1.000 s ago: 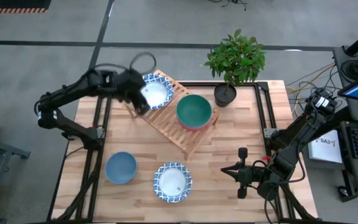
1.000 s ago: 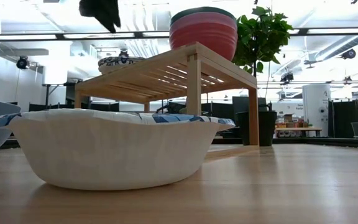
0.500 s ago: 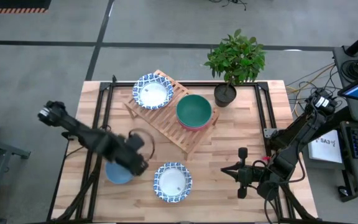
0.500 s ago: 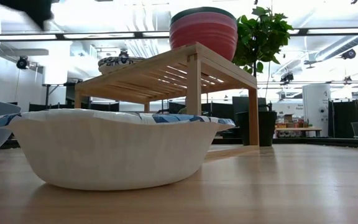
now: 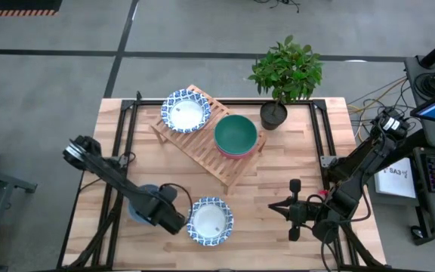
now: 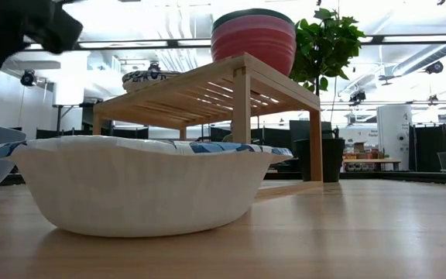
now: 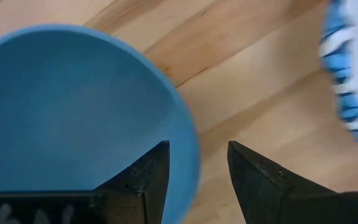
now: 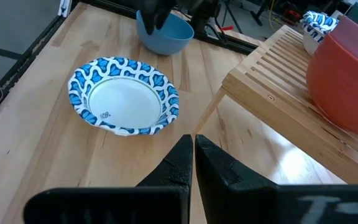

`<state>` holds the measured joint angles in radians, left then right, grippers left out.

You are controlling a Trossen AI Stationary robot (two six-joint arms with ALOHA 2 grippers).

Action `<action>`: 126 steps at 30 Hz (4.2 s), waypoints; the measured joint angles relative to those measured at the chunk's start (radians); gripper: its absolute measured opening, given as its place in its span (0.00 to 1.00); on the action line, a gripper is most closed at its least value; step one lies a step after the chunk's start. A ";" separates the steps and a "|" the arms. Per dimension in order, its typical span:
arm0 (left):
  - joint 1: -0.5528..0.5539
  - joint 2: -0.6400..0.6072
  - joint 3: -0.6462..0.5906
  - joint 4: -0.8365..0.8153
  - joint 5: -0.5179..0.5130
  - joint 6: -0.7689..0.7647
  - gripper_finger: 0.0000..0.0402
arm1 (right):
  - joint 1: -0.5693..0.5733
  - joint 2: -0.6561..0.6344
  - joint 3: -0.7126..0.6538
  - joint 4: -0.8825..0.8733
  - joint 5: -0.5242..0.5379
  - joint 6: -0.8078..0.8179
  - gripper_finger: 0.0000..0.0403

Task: Place and stack bowls onto a shelf
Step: Stack the blue bowl on top of the green bowl on the shelf, then stack the white bowl on top of the white bowl on the shelf

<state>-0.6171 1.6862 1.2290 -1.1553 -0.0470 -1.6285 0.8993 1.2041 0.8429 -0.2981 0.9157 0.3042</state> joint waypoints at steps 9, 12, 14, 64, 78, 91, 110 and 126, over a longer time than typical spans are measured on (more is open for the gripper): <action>0.005 0.083 -0.001 -0.018 0.013 0.014 0.29 | 0.000 0.000 0.000 -0.004 0.000 0.002 0.02; 0.005 0.084 -0.001 -0.016 0.013 0.017 0.22 | 0.000 0.000 0.000 -0.004 0.000 0.002 0.02; 0.005 0.083 0.000 -0.015 0.013 0.020 0.16 | 0.000 0.000 0.000 -0.005 0.000 0.002 0.02; 0.391 0.078 1.028 0.024 -0.442 1.860 0.00 | 0.001 0.000 -0.012 -0.033 0.000 -0.017 0.02; 0.439 0.078 0.888 0.065 -0.377 1.837 0.00 | 0.001 0.000 -0.013 -0.042 0.001 -0.018 0.02; 0.446 0.078 0.825 0.085 -0.443 1.827 0.11 | 0.001 0.000 -0.013 -0.043 0.001 -0.018 0.02; 0.438 0.079 0.802 0.252 -0.263 1.670 0.20 | 0.001 0.000 -0.013 -0.043 0.001 -0.017 0.02; 0.196 0.081 0.537 -0.011 0.030 1.136 0.20 | 0.001 0.000 -0.013 -0.043 0.001 -0.018 0.02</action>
<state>-0.4210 1.7668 1.7664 -1.1668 -0.0166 -0.4923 0.9001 1.2037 0.8299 -0.3406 0.9167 0.2857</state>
